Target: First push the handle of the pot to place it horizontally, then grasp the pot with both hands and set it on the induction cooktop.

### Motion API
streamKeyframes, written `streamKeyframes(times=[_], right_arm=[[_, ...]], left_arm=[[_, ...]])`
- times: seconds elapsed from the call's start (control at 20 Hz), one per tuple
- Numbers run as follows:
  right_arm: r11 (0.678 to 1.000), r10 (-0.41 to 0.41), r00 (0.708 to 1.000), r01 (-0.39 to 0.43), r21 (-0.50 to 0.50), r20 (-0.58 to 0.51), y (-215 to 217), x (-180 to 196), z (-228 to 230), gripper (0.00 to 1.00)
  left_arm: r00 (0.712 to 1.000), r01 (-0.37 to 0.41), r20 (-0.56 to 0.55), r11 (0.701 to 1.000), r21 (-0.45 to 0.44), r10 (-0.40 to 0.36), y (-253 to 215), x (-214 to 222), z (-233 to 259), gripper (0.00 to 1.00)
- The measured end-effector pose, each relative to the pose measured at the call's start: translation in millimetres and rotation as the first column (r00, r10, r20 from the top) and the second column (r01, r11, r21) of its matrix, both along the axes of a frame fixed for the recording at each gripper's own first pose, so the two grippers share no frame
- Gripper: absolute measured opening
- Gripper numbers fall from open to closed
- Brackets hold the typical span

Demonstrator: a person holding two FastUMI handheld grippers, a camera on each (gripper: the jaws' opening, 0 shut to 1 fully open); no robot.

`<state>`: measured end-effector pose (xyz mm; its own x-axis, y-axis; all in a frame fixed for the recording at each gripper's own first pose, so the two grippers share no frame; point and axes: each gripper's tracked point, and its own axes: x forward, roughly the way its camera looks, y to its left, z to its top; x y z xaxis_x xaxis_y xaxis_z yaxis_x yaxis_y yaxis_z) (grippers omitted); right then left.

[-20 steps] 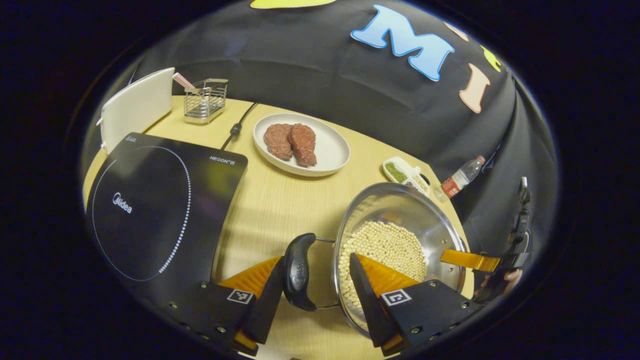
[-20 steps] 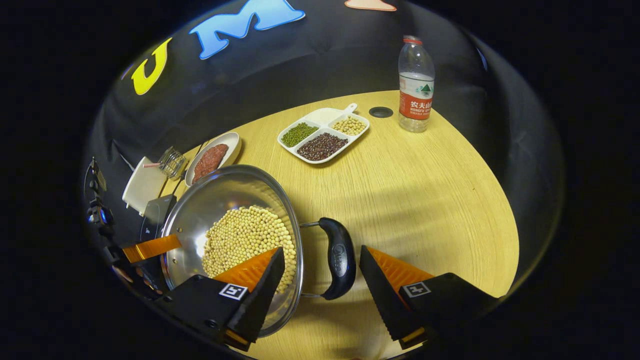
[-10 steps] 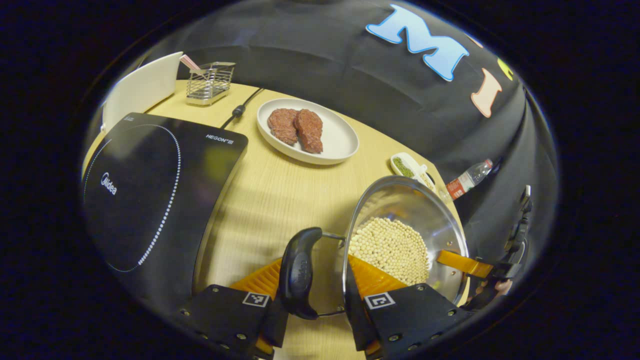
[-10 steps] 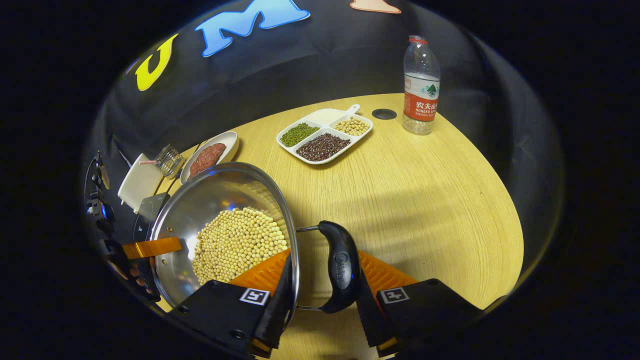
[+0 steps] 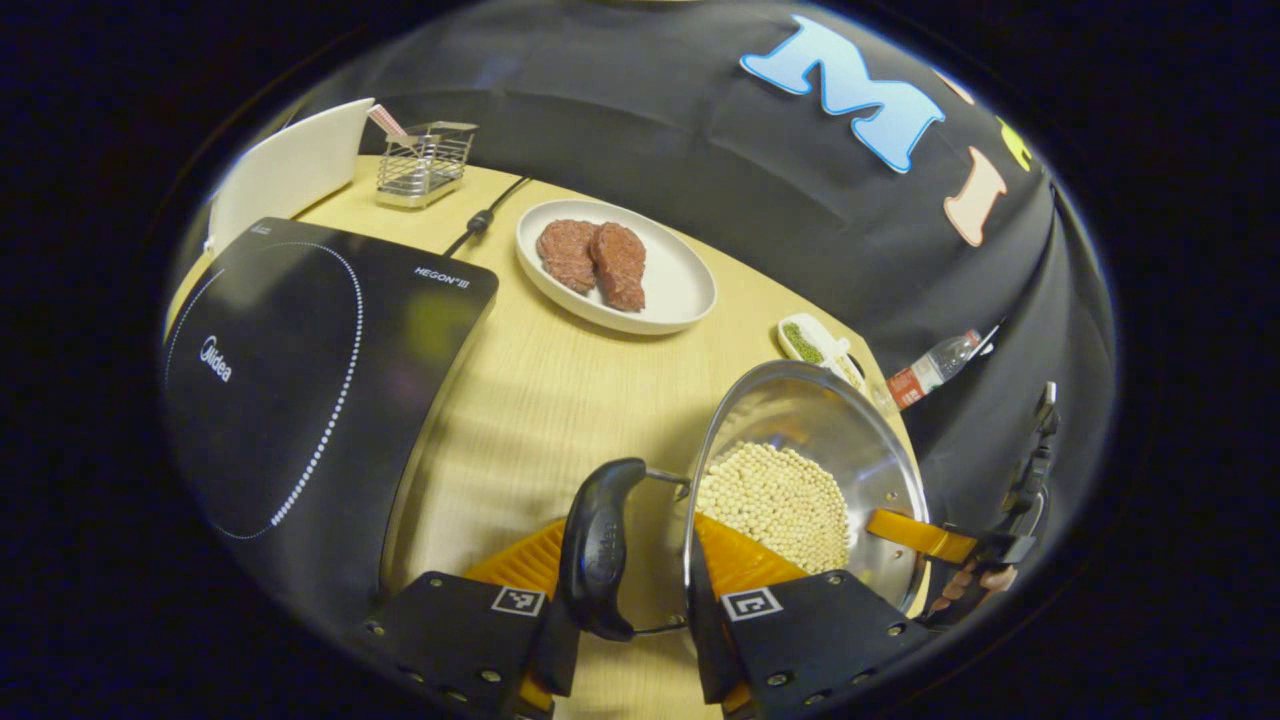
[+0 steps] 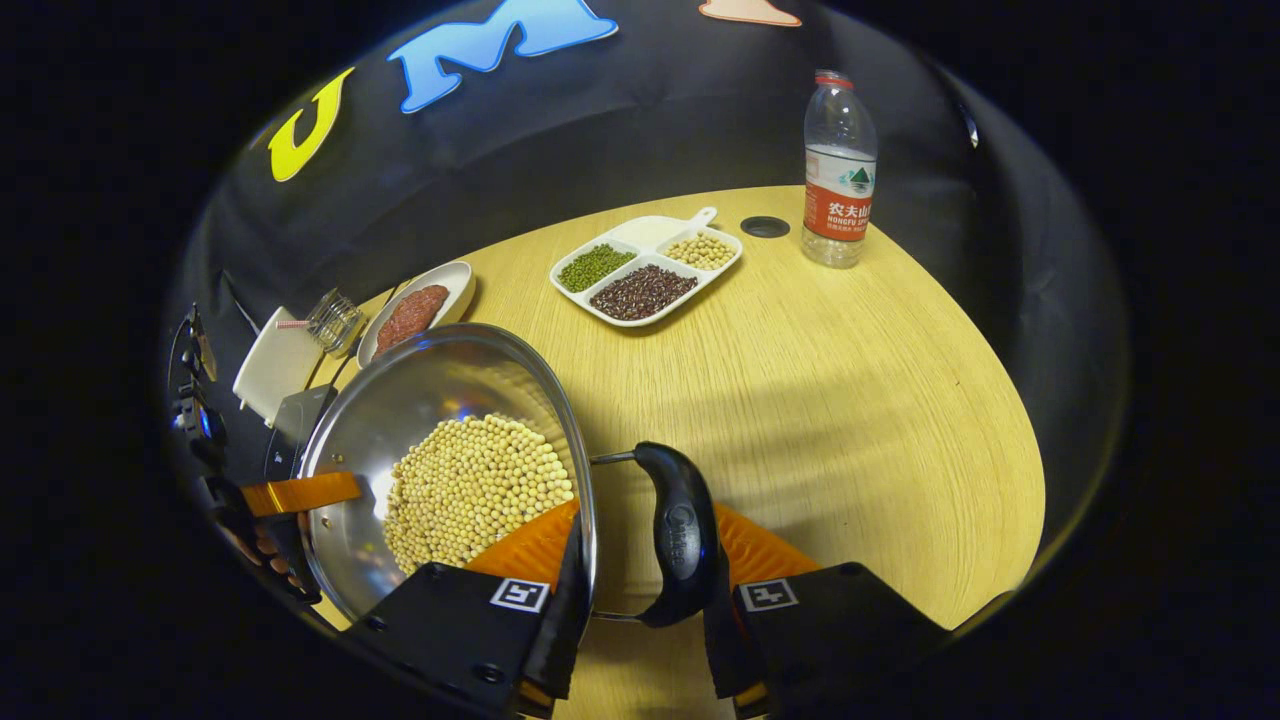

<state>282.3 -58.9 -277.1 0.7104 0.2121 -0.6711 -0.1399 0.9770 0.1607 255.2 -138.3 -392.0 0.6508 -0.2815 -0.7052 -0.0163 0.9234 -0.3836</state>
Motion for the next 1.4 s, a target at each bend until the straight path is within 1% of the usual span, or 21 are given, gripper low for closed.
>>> streamKeyframes(times=[0.1, 0.15, 0.2, 0.25, 0.35, 0.45, 0.5, 0.6, 0.65, 0.7, 0.75, 0.85, 0.9, 0.95, 1.0, 1.1, 1.15, 1.2, 1.3, 1.35, 1.4], right_arm=[[1.000, -0.004, 1.000, 0.004, 0.005, -0.012, 0.2, -4.4, -0.2, 0.54], [1.000, -0.010, 1.000, 0.011, 0.016, -0.017, -0.4, -7.5, 1.5, 0.55], [1.000, -0.015, 1.000, 0.015, 0.021, -0.016, -1.0, -11.9, 4.1, 0.51], [1.000, -0.019, 1.000, 0.019, 0.021, -0.010, -2.0, -16.5, 7.5, 0.54], [0.999, -0.036, 0.999, 0.036, 0.030, 0.000, -1.4, -31.8, 21.4, 0.51], [0.998, -0.058, 0.998, 0.058, 0.035, 0.006, -3.2, -46.3, 28.0, 0.54], [0.997, -0.068, 0.998, 0.068, 0.037, 0.007, -3.0, -55.6, 31.5, 0.54], [0.995, -0.086, 0.996, 0.086, 0.046, 0.002, -2.1, -73.6, 38.6, 0.51], [0.994, -0.096, 0.995, 0.096, 0.050, -0.004, -1.1, -82.1, 41.8, 0.51], [0.993, -0.104, 0.995, 0.104, 0.055, -0.002, 1.4, -90.0, 46.0, 0.51], [0.993, -0.105, 0.994, 0.105, 0.055, 0.004, 4.7, -97.6, 50.4, 0.51], [0.992, -0.111, 0.994, 0.110, 0.062, 0.017, 12.2, -113.3, 59.6, 0.54], [0.992, -0.114, 0.993, 0.113, 0.064, 0.024, 16.7, -119.9, 63.2, 0.54], [0.992, -0.115, 0.993, 0.113, 0.064, 0.030, 21.4, -126.4, 66.8, 0.51], [0.992, -0.114, 0.993, 0.112, 0.064, 0.035, 26.5, -133.9, 70.0, 0.51], [0.992, -0.113, 0.992, 0.110, 0.066, 0.048, 37.6, -145.6, 76.1, 0.54], [0.992, -0.111, 0.992, 0.107, 0.068, 0.057, 41.8, -147.1, 78.1, 0.54], [0.993, -0.105, 0.992, 0.101, 0.067, 0.064, 48.7, -150.2, 79.0, 0.51], [0.995, -0.089, 0.993, 0.085, 0.062, 0.074, 64.1, -155.6, 81.0, 0.51], [0.995, -0.080, 0.994, 0.076, 0.058, 0.077, 72.4, -157.9, 81.9, 0.54], [0.996, -0.073, 0.994, 0.069, 0.060, 0.081, 81.6, -158.7, 82.5, 0.51]], left_arm=[[1.000, 0.001, 0.008, 1.000, 0.015, -0.001, 1.2, 0.4, 4.0, 0.49], [1.000, 0.001, 0.014, 1.000, 0.016, -0.001, 0.7, -1.3, 8.1, 0.45], [1.000, 0.006, 0.018, 1.000, 0.020, -0.006, -0.2, -4.1, 13.2, 0.48], [1.000, 0.017, 0.025, 1.000, 0.026, -0.017, -0.7, -7.0, 18.9, 0.48], [0.999, 0.034, 0.035, 0.999, 0.028, -0.035, -2.3, -11.3, 29.8, 0.49], [0.997, 0.057, 0.042, 0.998, 0.031, -0.059, -3.0, -19.3, 40.4, 0.53], [0.996, 0.070, 0.045, 0.997, 0.034, -0.072, -3.4, -24.7, 46.5, 0.48], [0.995, 0.080, 0.057, 0.996, 0.037, -0.082, -1.2, -35.0, 58.8, 0.48], [0.994, 0.083, 0.065, 0.996, 0.041, -0.086, 1.3, -40.1, 65.8, 0.53], [0.994, 0.087, 0.069, 0.995, 0.047, -0.090, 4.9, -46.2, 71.9, 0.53], [0.993, 0.087, 0.075, 0.995, 0.044, -0.090, 8.0, -51.6, 78.6, 0.48], [0.992, 0.093, 0.083, 0.995, 0.040, -0.096, 16.5, -62.9, 89.8, 0.53], [0.991, 0.095, 0.088, 0.995, 0.037, -0.098, 21.5, -68.2, 95.3, 0.48], [0.990, 0.100, 0.092, 0.994, 0.038, -0.103, 26.9, -73.6, 100.9, 0.53], [0.990, 0.101, 0.100, 0.994, 0.037, -0.104, 33.0, -77.5, 105.9, 0.53], [0.988, 0.102, 0.109, 0.994, 0.033, -0.105, 44.5, -87.6, 113.6, 0.53], [0.988, 0.101, 0.113, 0.994, 0.031, -0.104, 51.9, -92.5, 117.5, 0.53], [0.988, 0.098, 0.118, 0.995, 0.028, -0.101, 59.1, -96.4, 120.5, 0.48], [0.989, 0.084, 0.121, 0.996, 0.024, -0.087, 76.4, -102.6, 123.8, 0.53], [0.989, 0.076, 0.122, 0.997, 0.023, -0.078, 85.7, -105.6, 125.2, 0.53], [0.990, 0.067, 0.125, 0.997, 0.023, -0.070, 95.5, -108.1, 126.8, 0.53]])
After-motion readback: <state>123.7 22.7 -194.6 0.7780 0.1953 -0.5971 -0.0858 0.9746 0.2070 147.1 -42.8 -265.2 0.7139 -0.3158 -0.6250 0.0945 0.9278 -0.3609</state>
